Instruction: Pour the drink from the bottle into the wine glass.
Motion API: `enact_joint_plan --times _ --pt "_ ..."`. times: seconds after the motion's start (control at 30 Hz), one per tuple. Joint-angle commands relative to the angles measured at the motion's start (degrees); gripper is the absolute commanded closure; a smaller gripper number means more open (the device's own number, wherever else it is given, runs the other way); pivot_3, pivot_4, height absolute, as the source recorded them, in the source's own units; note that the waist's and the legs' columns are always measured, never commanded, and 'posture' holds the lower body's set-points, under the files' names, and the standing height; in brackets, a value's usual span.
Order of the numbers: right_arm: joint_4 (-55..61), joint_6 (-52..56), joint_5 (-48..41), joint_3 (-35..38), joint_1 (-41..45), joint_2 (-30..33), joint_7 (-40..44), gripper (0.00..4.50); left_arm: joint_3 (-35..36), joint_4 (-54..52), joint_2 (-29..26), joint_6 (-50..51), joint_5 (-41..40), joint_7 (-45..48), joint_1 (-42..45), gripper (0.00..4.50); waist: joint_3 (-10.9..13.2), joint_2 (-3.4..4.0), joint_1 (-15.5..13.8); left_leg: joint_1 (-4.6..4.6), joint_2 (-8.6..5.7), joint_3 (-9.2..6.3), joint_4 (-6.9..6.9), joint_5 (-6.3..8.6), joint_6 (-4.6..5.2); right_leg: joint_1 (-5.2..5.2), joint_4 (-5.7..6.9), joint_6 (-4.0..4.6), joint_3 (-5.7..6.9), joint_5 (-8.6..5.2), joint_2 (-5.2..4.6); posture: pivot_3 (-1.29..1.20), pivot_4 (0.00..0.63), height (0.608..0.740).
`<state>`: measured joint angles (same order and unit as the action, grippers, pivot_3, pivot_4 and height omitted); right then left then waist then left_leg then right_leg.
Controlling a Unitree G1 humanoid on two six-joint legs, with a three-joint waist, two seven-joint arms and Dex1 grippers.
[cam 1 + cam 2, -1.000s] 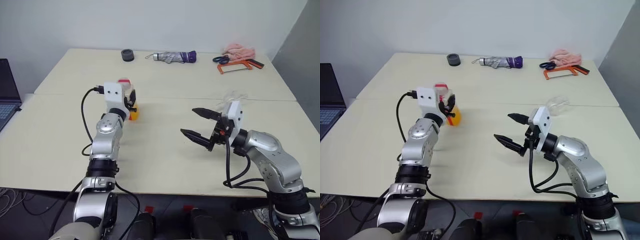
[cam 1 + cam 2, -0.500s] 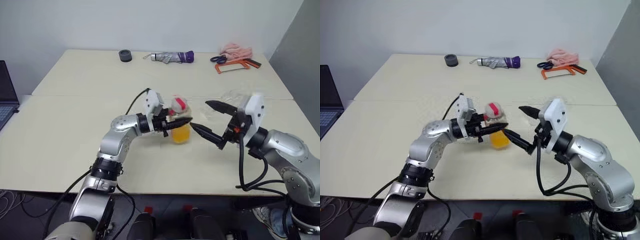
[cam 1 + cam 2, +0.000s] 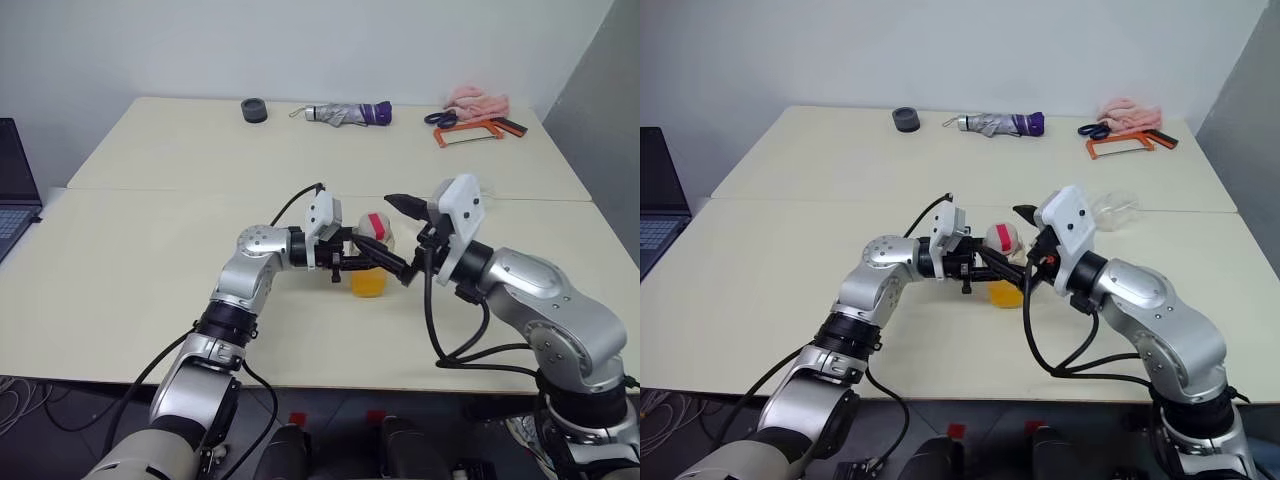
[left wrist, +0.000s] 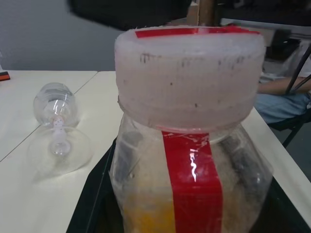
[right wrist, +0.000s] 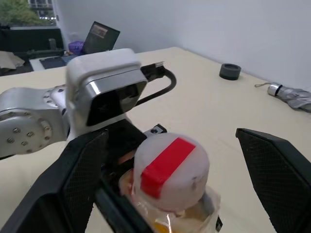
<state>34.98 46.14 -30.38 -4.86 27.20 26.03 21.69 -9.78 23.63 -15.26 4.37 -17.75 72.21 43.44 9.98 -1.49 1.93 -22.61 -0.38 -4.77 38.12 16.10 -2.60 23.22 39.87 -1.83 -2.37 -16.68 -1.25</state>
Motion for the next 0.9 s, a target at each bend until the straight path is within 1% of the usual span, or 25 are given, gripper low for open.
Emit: enact_joint_plan --times 0.03,0.1,0.2,0.27,0.37,0.4,0.57,0.63,0.73,0.8,0.83,0.9 --pt "0.8 -0.7 0.7 0.3 1.3 -0.8 -0.7 0.0 0.2 -0.4 0.4 -1.7 0.0 0.8 1.7 2.72 0.0 0.0 0.0 -0.01 0.0 -0.01 0.0 0.0 0.0 0.0 0.0 0.0 0.0 0.0 -0.01 0.0 0.15 0.74" --pt "0.4 -0.7 1.4 -0.1 1.4 -0.6 -0.5 0.0 0.4 -0.4 0.4 -1.7 0.1 0.8 1.7 2.72 0.0 0.0 0.0 -0.01 0.0 -0.01 0.0 0.0 0.0 0.0 0.0 0.0 0.0 0.0 -0.01 0.0 0.15 0.74" --pt "0.2 -0.8 1.7 -0.2 1.2 -0.8 0.0 0.62 0.5 -0.3 0.3 -2.0 0.2 0.8 1.7 2.72 0.0 0.0 0.0 0.0 0.0 -0.01 0.0 0.0 0.0 0.0 0.0 0.0 0.0 0.0 -0.01 0.0 0.15 0.74" --pt "0.1 -0.8 1.6 -0.4 1.0 -0.6 0.7 1.27 0.7 -0.1 0.2 -2.1 0.3 0.8 1.8 2.72 0.0 0.0 0.0 0.0 0.0 -0.01 0.0 0.0 0.0 0.0 0.0 0.0 0.0 0.0 -0.01 0.0 0.15 0.74" --pt "0.3 -0.5 1.3 -0.9 0.5 -0.1 2.2 2.39 1.1 0.2 0.1 -2.3 0.5 0.7 2.0 2.72 0.0 0.0 0.0 0.0 0.0 -0.01 0.0 0.0 0.01 0.0 0.0 0.0 0.0 0.0 -0.01 0.0 0.15 0.74" --pt "0.3 -0.3 1.2 -1.2 0.3 0.2 2.9 2.67 1.2 0.3 0.1 -2.2 0.4 0.6 2.1 2.72 0.0 0.0 0.0 -0.01 0.0 -0.01 0.0 0.0 0.01 0.01 0.0 0.0 0.0 0.0 -0.01 0.0 0.15 0.74" --pt "-1.3 -1.6 0.9 -2.3 0.4 1.7 7.3 2.67 1.7 0.5 0.1 -2.1 0.3 0.6 2.8 2.72 0.0 0.0 0.0 -0.01 0.0 -0.01 0.0 0.0 0.01 0.0 0.0 0.0 0.01 0.0 -0.01 0.0 0.15 0.74" --pt "-3.9 -4.0 0.7 -2.7 1.6 3.8 12.7 2.67 1.7 0.3 -0.1 -1.7 0.0 1.3 3.1 2.72 0.0 0.0 0.0 0.0 -0.01 0.0 0.0 0.0 0.01 0.0 0.0 0.0 0.0 0.0 -0.01 0.0 0.15 0.74" --pt "-10.4 -9.8 1.3 -3.7 5.0 9.8 25.6 2.67 1.4 0.1 -0.8 -1.2 -0.2 3.6 3.7 2.73 0.0 0.01 0.0 0.0 -0.06 0.04 0.01 0.01 0.01 0.0 -0.01 0.0 0.0 0.0 0.0 0.0 0.15 0.74" --pt "-15.4 -12.1 1.4 -4.1 8.3 12.9 32.5 2.67 1.3 0.0 -1.2 -1.2 -0.3 5.2 4.1 2.73 0.0 0.0 0.0 0.0 -0.07 0.12 0.01 0.01 0.02 0.0 -0.03 0.0 0.03 0.0 0.04 0.0 0.15 0.74" --pt "-17.9 -12.8 1.3 -4.0 10.2 13.8 35.0 2.67 1.2 0.1 -1.4 -1.1 -0.5 5.8 4.4 2.73 0.0 0.01 0.0 0.0 -0.07 0.12 0.01 0.01 0.02 0.0 -0.03 0.0 0.04 0.0 0.04 0.0 0.15 0.74" --pt "-21.1 -13.6 1.4 -3.4 12.6 14.3 37.0 2.67 1.3 0.1 -1.6 -0.9 -0.8 6.4 4.8 2.73 0.0 0.01 0.1 0.0 -0.05 0.13 0.01 0.01 0.02 0.0 -0.03 0.0 0.03 0.0 0.06 0.0 0.15 0.74"
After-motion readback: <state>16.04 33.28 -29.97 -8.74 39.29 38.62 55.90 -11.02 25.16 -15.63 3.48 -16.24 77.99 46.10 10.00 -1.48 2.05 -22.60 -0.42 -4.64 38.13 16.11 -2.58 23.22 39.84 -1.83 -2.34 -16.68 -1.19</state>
